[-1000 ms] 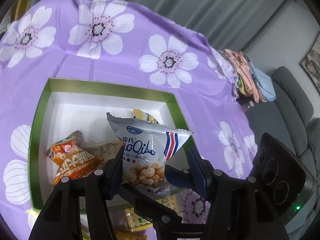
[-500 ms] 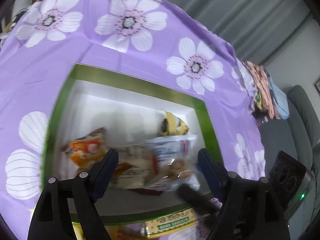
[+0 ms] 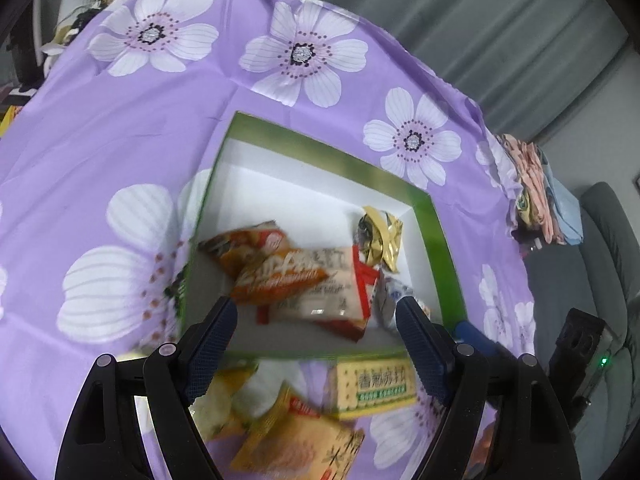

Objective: Organize snacks
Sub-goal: 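Withdraw the left gripper and move it to the yellow rice cracker bag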

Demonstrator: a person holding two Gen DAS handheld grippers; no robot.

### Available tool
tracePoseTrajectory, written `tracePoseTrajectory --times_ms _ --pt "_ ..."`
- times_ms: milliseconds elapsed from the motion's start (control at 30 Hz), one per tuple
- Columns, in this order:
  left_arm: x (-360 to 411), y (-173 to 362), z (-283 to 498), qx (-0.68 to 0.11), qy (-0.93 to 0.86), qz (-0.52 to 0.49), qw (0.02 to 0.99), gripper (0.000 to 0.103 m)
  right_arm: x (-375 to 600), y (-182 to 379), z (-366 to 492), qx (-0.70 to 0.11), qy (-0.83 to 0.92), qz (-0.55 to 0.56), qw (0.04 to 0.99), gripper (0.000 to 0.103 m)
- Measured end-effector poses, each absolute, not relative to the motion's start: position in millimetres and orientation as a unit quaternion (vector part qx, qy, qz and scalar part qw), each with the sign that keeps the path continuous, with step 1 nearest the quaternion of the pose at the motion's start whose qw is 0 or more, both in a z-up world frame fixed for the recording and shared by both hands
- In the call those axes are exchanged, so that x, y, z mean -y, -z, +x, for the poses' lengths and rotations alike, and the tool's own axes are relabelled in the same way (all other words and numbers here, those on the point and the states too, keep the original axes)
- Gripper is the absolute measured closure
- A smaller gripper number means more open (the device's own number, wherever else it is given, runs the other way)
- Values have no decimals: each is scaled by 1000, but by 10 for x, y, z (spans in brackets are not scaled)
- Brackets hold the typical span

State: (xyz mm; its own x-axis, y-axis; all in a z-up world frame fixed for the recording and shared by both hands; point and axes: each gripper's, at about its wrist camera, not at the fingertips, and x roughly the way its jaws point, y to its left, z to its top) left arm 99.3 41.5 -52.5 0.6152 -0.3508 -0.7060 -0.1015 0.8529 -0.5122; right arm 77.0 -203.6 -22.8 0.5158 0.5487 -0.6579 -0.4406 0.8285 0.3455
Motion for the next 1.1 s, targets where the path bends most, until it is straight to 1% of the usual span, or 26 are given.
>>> tracePoseTrajectory --times_ms 233,633,1100 --pt "-397 506 659 -430 58 -236 869 22 2087 163 525 -402 -293 69 865 28" --pt "-160 480 269 -430 51 -177 884 22 2009 298 80 -430 -313 37 846 28" --pt "-46 876 97 -479 65 -174 858 22 1656 544 -171 -469 -337 -3 816 28"
